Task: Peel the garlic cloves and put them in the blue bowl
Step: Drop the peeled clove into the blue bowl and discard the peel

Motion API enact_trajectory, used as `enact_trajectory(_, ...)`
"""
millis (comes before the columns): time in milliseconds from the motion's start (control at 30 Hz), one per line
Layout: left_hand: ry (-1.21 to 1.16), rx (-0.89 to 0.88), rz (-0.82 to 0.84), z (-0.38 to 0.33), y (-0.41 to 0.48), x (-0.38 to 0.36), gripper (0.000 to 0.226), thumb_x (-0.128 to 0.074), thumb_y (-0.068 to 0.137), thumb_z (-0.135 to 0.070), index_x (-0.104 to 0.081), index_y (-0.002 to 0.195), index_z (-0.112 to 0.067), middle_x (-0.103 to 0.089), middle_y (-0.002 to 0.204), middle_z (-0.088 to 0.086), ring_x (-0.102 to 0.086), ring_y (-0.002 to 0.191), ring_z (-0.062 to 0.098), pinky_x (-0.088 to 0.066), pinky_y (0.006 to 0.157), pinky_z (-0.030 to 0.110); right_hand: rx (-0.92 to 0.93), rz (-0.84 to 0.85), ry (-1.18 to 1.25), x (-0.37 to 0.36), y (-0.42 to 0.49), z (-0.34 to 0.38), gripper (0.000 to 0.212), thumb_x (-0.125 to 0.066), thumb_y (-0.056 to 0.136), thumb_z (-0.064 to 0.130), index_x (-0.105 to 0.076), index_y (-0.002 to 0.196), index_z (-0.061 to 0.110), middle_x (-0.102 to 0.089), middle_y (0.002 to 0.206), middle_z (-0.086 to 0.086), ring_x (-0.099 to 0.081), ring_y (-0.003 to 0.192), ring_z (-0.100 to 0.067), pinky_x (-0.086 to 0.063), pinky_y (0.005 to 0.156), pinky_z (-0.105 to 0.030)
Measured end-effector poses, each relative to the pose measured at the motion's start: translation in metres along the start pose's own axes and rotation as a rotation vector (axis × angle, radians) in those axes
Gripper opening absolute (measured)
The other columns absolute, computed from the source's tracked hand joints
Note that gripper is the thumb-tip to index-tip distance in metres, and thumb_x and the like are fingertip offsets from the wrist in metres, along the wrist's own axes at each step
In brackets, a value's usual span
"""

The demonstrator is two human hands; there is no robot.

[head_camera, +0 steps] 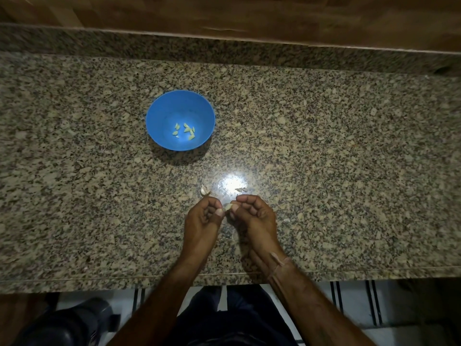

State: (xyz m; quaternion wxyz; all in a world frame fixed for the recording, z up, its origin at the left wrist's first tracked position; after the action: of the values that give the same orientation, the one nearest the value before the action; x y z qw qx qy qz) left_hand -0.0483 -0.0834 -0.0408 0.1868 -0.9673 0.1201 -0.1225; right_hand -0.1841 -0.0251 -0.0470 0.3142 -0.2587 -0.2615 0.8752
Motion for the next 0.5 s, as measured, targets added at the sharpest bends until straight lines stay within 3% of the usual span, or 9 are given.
enact_trajectory(167, 0.243, -0.077, -0.128, -0.006, -0.002, 0.011, 0.017, -0.068, 0.099, -0.027, -0.073, 0.083, -0.027, -0.071, 0.074, -0.011, -0.065, 0.069, 0.004, -0.051, 0.063, 0.026, -0.008, 0.0, -0.031, 0.003, 0.003, 0.001, 0.016, -0.068, 0.095, -0.007, -0.071, 0.11, -0.002, -0.071, 0.091, -0.018, -0.065, 0.087, -0.03, -0.058, 0.083, -0.04)
enact_trajectory(267, 0.279, -0.12, -0.136, -0.013, -0.005, 0.01, 0.011, -0.069, 0.097, -0.017, -0.069, 0.096, -0.028, -0.069, 0.085, -0.013, -0.064, 0.076, 0.001, -0.057, 0.066, 0.03, -0.013, 0.003, -0.05, 0.002, 0.003, 0.0, 0.015, -0.068, 0.096, -0.006, -0.072, 0.11, -0.002, -0.071, 0.096, -0.021, -0.066, 0.091, -0.034, -0.057, 0.09, -0.044)
enact_trajectory(500, 0.283, -0.208, -0.069, -0.022, -0.006, 0.005, 0.019, -0.068, 0.097, -0.02, -0.074, 0.109, -0.034, -0.073, 0.103, -0.019, -0.068, 0.097, 0.002, -0.06, 0.081, 0.042, -0.022, 0.008, -0.06, 0.002, 0.006, -0.001, 0.014, -0.069, 0.095, -0.005, -0.072, 0.109, -0.003, -0.071, 0.097, -0.025, -0.065, 0.093, -0.036, -0.055, 0.092, -0.048)
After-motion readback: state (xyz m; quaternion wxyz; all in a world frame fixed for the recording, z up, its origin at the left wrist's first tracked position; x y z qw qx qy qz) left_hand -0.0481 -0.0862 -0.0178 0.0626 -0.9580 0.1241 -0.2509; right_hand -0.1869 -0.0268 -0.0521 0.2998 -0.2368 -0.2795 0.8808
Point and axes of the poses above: each hand's wrist, its own y-axis towards the middle knuckle, its own x-axis out of the back of the hand, z = x × y, the point moved 7 cm from there along y, towards the middle knuckle
